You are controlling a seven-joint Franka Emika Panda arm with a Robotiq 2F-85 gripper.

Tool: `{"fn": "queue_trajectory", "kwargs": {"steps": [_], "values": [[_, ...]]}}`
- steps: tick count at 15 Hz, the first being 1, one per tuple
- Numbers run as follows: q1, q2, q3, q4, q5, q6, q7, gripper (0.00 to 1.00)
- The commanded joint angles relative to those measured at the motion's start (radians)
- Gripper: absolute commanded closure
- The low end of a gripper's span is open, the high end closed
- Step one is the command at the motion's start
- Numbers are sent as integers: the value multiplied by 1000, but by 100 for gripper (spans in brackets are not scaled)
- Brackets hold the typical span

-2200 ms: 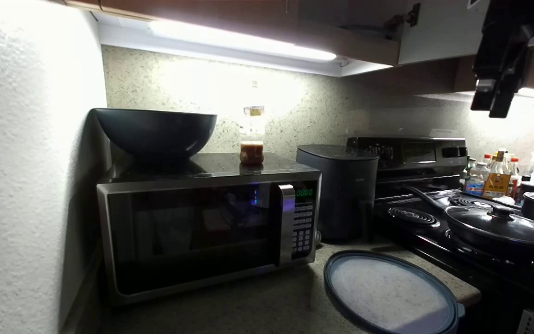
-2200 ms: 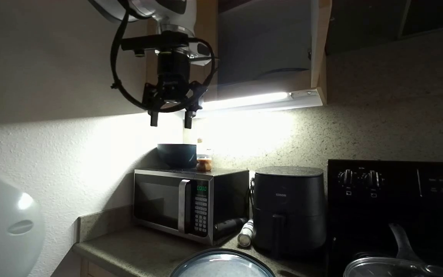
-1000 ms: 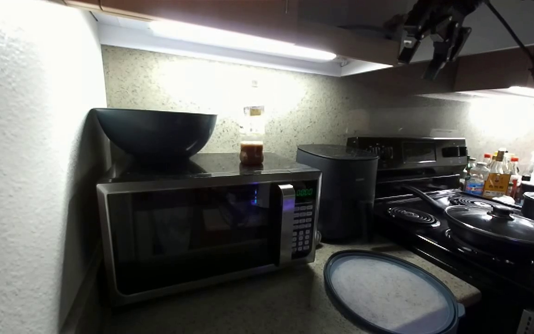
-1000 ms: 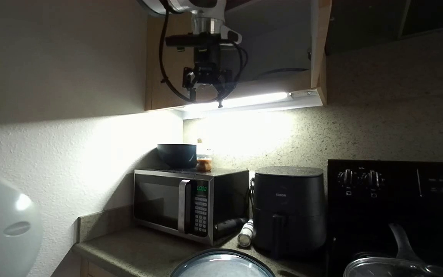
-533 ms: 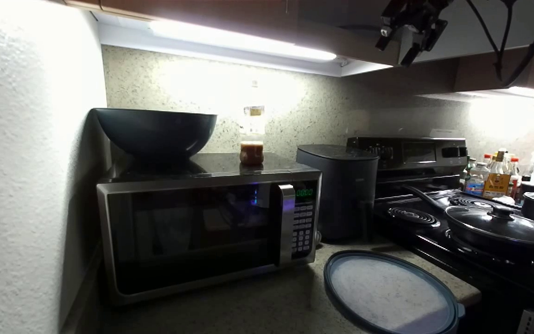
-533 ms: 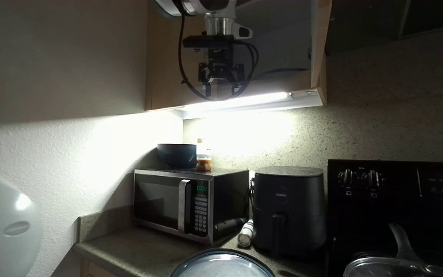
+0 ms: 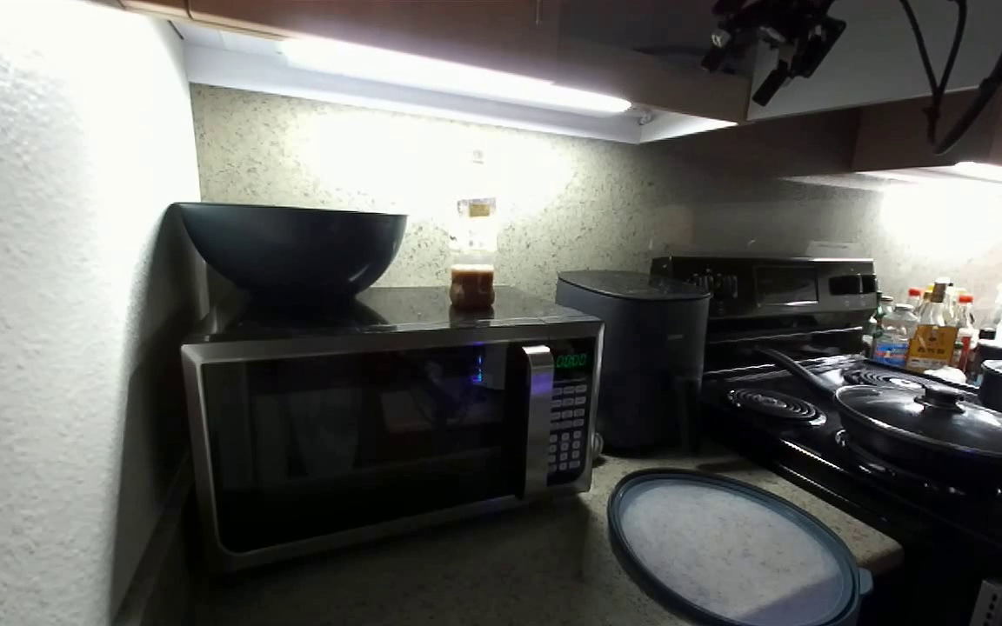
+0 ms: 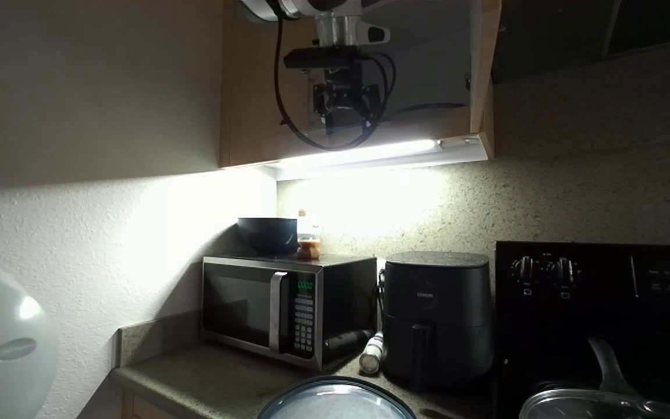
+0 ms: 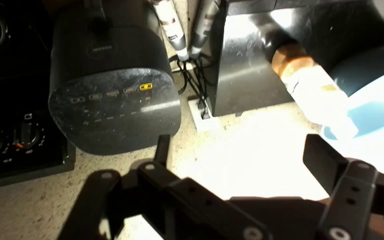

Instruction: Pick up the lid from the cabinet and put it on the counter

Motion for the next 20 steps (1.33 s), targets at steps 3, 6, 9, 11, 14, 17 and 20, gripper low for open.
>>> {"fn": "queue_trajectory", "kwargs": {"steps": [3,6,9,11,14,17,20], "values": [[-73,21,35,81,-53,208,151,0],[-102,45,48,116,-89,306,238,0],[-78,23,28,98,-58,261,180,0],[-77,23,28,98,-58,261,180,0],[-77,47,24,126,10,234,286,0],[-113,77,46,147,-6,226,460,0],[-105,68,40,127,-15,243,429,0]]}}
